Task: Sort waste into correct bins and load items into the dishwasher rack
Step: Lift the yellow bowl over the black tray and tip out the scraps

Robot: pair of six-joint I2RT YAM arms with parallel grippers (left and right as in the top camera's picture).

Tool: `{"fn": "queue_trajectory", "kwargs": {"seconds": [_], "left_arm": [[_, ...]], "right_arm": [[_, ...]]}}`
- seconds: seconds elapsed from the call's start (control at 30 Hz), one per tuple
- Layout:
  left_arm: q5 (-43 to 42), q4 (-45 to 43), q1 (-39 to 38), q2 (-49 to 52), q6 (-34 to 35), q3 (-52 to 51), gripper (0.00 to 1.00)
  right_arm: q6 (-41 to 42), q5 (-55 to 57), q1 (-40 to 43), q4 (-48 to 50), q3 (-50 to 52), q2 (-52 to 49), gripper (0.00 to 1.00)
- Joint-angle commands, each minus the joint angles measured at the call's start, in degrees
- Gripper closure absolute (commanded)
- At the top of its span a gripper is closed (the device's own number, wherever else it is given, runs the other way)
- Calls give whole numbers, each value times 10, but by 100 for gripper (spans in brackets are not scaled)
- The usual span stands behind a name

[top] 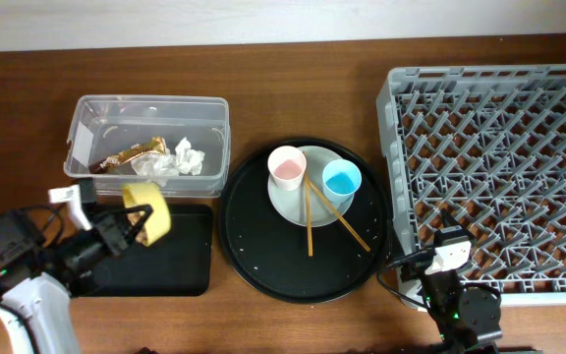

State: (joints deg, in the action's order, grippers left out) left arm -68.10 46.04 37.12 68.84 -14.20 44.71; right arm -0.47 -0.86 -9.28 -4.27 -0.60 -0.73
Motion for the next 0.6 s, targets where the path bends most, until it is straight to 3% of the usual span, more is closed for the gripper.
{"fn": "queue_trajectory", "kwargs": {"seconds": [0.0,0.13,0.33,0.57], "left_arm": [[-63,-2,28,-7,-27,-3,100],[-68,-6,34,-7,-26,-3,100],[-172,-3,36,10,-26,-3,100],[-106,-4,36,23,-26,-4,100]], "right_arm": [[-1,5,3,-3,3,4,2],[-1,5,3,-3,3,4,2],[-1,5,3,-3,3,4,2],[-1,5,3,-3,3,4,2]]}}
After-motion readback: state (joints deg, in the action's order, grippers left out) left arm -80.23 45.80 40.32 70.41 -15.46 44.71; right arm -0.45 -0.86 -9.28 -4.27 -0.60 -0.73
